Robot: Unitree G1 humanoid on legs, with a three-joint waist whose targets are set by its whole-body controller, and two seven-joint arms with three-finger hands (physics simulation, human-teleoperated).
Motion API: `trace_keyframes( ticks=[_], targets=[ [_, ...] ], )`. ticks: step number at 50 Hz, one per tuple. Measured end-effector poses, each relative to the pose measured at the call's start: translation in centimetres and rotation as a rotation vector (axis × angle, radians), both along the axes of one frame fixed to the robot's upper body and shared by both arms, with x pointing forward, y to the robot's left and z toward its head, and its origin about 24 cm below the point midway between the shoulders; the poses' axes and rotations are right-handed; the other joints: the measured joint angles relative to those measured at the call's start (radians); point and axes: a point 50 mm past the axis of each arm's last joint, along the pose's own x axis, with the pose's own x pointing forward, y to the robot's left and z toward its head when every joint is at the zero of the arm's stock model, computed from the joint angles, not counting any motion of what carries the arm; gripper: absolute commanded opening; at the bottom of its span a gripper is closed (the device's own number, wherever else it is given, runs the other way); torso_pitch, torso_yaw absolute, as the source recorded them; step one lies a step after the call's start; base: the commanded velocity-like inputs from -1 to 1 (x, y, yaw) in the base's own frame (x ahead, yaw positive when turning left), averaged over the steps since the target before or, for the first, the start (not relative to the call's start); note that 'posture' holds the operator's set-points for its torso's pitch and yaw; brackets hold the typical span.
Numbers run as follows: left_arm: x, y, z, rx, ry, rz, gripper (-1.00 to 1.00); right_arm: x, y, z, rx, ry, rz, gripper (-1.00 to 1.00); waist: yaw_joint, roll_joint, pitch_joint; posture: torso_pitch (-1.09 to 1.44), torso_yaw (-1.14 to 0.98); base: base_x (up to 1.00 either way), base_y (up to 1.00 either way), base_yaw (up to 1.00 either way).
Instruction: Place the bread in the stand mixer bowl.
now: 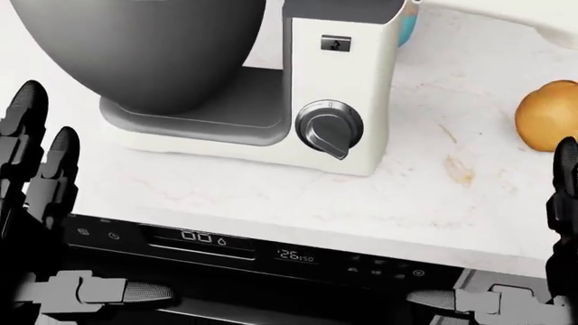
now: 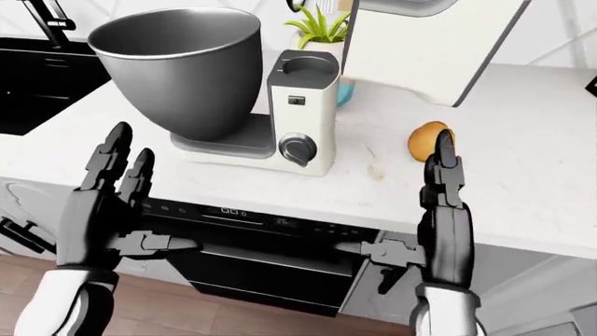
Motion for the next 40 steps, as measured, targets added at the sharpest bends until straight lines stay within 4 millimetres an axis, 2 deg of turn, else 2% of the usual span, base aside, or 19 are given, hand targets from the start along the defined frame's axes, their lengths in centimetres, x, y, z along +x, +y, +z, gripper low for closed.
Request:
trace_keyframes(
  ticks=[6,14,28,35,40],
  targets=[
    [-0.1,-0.1,-1.0,-0.004,0.019,-0.004,1.0,-0.4,-1.2,0.2,0.03,-0.018,-0.056,1.0,0.002,0.0,-0.002,0.0,0.0,0.0,0.0,0.0],
    [-0.2,-0.2,-0.8,0.002,0.002,-0.003,1.0,-0.2,-2.3,0.9,0.099,-0.041,-0.075,1.0,0.0,-0.002,-0.007,0.0,0.0,0.0,0.0,0.0],
    [-0.1,-0.1,-0.6,0.006,0.004,0.001,1.0,3.3,-3.7,1.7,0.109,0.066,-0.114,1.0,0.005,-0.008,-0.006,0.0,0.0,0.0,0.0,0.0],
    [0.0,0.0,-0.1,0.007,0.0,0.005,1.0,3.6,-5.7,2.0,0.111,0.081,-0.18,1.0,0.005,-0.01,-0.001,0.0,0.0,0.0,0.0,0.0],
    [0.0,-0.1,-1.1,0.003,0.022,0.001,1.0,3.7,-6.6,2.4,0.114,0.079,-0.2,1.0,0.005,-0.012,0.002,0.0,0.0,0.0,0.0,0.0]
  ],
)
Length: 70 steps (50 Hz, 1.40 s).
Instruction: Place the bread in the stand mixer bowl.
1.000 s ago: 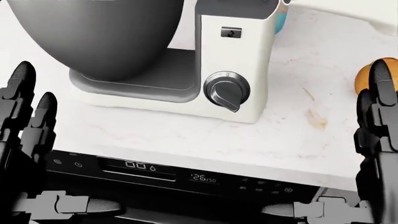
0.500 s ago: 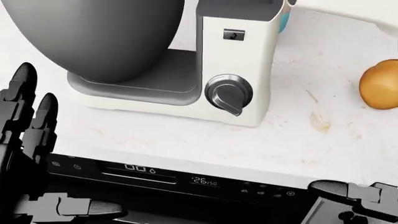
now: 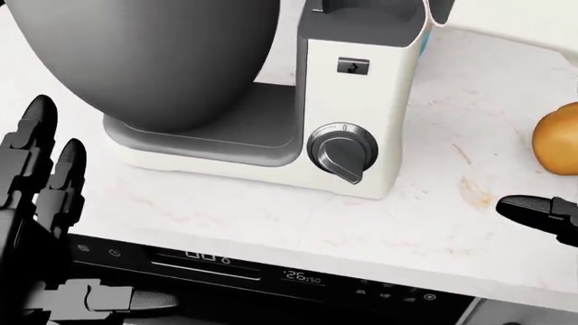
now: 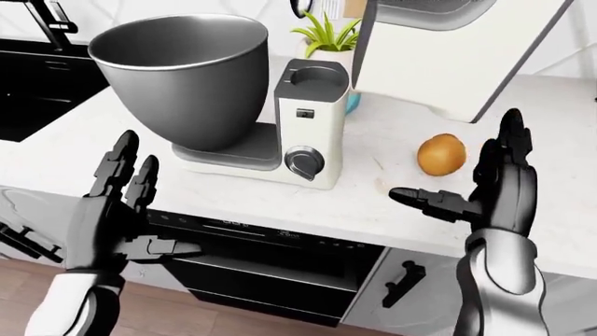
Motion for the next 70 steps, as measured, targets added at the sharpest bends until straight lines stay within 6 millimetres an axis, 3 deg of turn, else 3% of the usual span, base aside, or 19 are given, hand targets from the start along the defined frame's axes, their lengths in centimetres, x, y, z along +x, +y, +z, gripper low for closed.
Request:
trace_keyframes(
  ticks=[19,40,41,42,43,45,46,47,63,70],
  targets=[
    [-0.1,0.2,0.3,-0.001,-0.016,0.011,1.0,5.4,-2.7,-0.8,0.0,0.175,0.014,1.0,0.0,-0.006,0.01,0.0,0.0,0.0,0.0,0.0],
    [-0.2,0.1,0.2,0.0,-0.015,0.012,1.0,8.5,-3.9,-1.7,-0.024,0.298,0.034,0.99,-0.003,-0.017,0.004,0.0,0.0,0.0,0.0,0.0],
    [-0.2,0.1,0.3,0.001,-0.017,0.012,1.0,8.6,-4.0,-1.9,-0.015,0.303,0.034,0.66,-0.004,-0.019,0.002,0.0,0.0,0.0,0.0,0.0],
    [-0.2,0.1,0.3,0.0,-0.018,0.012,1.0,8.6,-4.2,-2.2,-0.004,0.307,0.031,0.55,-0.004,-0.021,0.001,0.0,0.0,0.0,0.0,0.0],
    [-0.2,0.1,0.3,0.001,-0.019,0.012,1.0,8.5,-4.4,-2.4,0.002,0.309,0.025,0.08,-0.005,-0.023,0.0,0.0,0.0,0.0,0.0,0.0],
    [-0.2,0.2,0.3,0.001,-0.02,0.016,1.0,8.4,-4.7,-2.9,0.001,0.32,0.006,-0.28,-0.008,-0.025,0.0,0.0,0.0,0.0,0.0,0.0],
    [-0.3,0.2,0.3,0.001,-0.02,0.018,1.0,8.4,-4.9,-3.1,0.0,0.324,-0.008,-0.91,-0.009,-0.025,0.0,0.0,0.0,0.0,0.0,0.0],
    [-0.3,0.2,0.3,0.0,-0.021,0.017,1.0,8.3,-5.0,-3.4,0.002,0.33,-0.014,-1.0,-0.01,-0.026,0.0,0.0,0.0,0.0,0.0,0.0],
    [-0.4,0.2,0.4,-0.005,-0.027,0.014,1.0,7.9,-4.0,-3.7,0.037,0.282,0.039,-1.0,0.003,-0.03,-0.012,0.0,0.0,0.0,0.0,0.0],
    [-0.4,0.3,0.7,-0.003,-0.032,0.019,1.0,5.1,-2.4,-2.7,-0.001,0.276,0.093,-1.0,0.011,-0.027,-0.003,0.0,0.0,0.0,0.0,0.0]
  ],
)
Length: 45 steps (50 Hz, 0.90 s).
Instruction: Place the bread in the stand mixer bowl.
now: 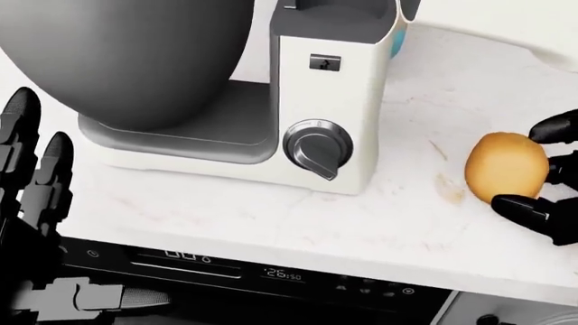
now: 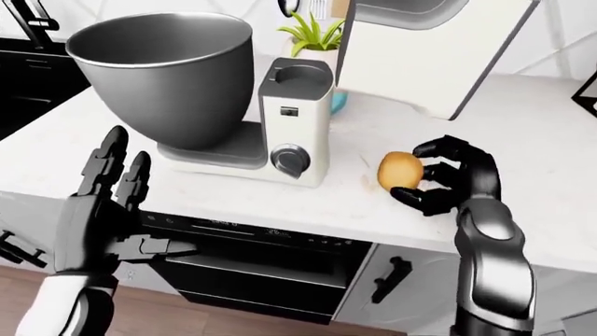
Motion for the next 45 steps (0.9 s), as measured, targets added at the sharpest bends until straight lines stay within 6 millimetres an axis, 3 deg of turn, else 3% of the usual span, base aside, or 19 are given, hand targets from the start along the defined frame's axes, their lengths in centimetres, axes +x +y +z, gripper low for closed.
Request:
trace_keyframes(
  ticks=[9,13,18,25,39,45],
  targets=[
    [0.2,0.0,-0.1,-0.002,0.006,0.0,1.0,-3.6,1.3,2.9,-0.011,-0.061,0.054,-1.0,0.009,0.002,0.01,0.0,0.0,0.0,0.0,0.0],
    [0.0,0.1,0.7,0.0,-0.012,0.006,1.0,-4.4,1.4,2.6,-0.011,-0.061,0.046,-1.0,0.004,-0.001,0.009,0.0,0.0,0.0,0.0,0.0],
    [0.0,0.2,-0.2,-0.005,0.008,0.008,1.0,-6.0,2.3,1.9,-0.007,-0.051,0.061,-1.0,0.005,0.005,0.015,0.0,0.0,0.0,0.0,0.0],
    [-0.1,0.2,0.1,-0.003,-0.001,0.007,1.0,-7.8,3.8,3.1,-0.037,-0.101,0.089,-1.0,0.002,0.01,0.015,0.0,0.0,0.0,0.0,0.0],
    [-0.2,0.3,0.0,-0.002,0.0,0.015,1.0,-7.6,7.2,3.6,-0.052,-0.131,0.211,-1.0,-0.01,0.025,0.013,0.0,0.0,0.0,0.0,0.0],
    [-0.3,0.5,0.0,-0.003,-0.002,0.02,1.0,-7.0,9.3,4.9,-0.018,-0.198,0.27,-1.0,-0.017,0.041,0.016,0.0,0.0,0.0,0.0,0.0]
  ],
)
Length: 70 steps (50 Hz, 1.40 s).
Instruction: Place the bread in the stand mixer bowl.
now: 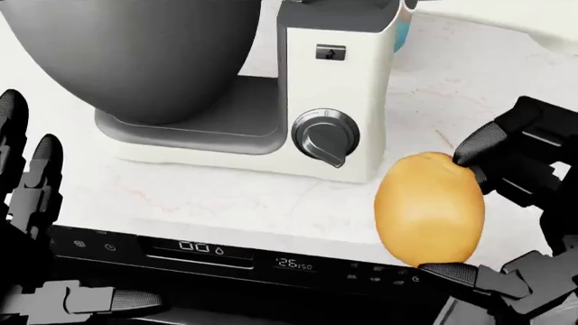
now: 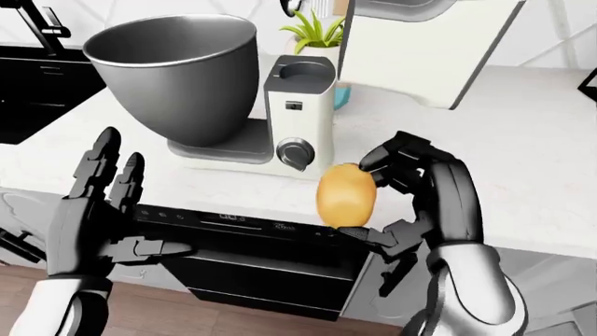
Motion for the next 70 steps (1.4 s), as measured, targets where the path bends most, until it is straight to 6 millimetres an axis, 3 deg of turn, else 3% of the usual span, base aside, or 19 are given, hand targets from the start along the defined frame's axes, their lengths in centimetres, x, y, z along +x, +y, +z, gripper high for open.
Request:
trace_keyframes(
  ticks=[13,30,46,55,70],
  targets=[
    [-0.1,0.0,0.0,-0.004,-0.001,-0.003,1.0,-1.9,5.0,6.0,-0.192,-0.092,0.096,-1.0,-0.008,0.034,0.003,0.0,0.0,0.0,0.0,0.0],
    [0.1,0.2,-0.2,-0.004,0.006,0.0,1.0,-3.6,8.2,7.8,-0.179,-0.12,0.189,-1.0,-0.009,0.059,0.014,0.0,0.0,0.0,0.0,0.0],
    [0.0,0.6,-0.3,-0.011,0.009,0.021,1.0,-2.7,12.1,11.8,-0.282,-0.173,0.271,-1.0,-0.023,0.08,0.02,0.0,0.0,0.0,0.0,0.0],
    [-0.4,0.7,0.0,-0.015,-0.001,0.018,1.0,-0.7,13.8,13.3,-0.306,-0.166,0.327,-1.0,-0.025,0.077,0.023,0.0,0.0,0.0,0.0,0.0],
    [-0.9,0.9,0.5,-0.016,-0.015,0.015,1.0,0.9,16.4,15.8,-0.333,-0.192,0.415,-1.0,-0.022,0.069,0.026,0.0,0.0,0.0,0.0,0.0]
  ],
)
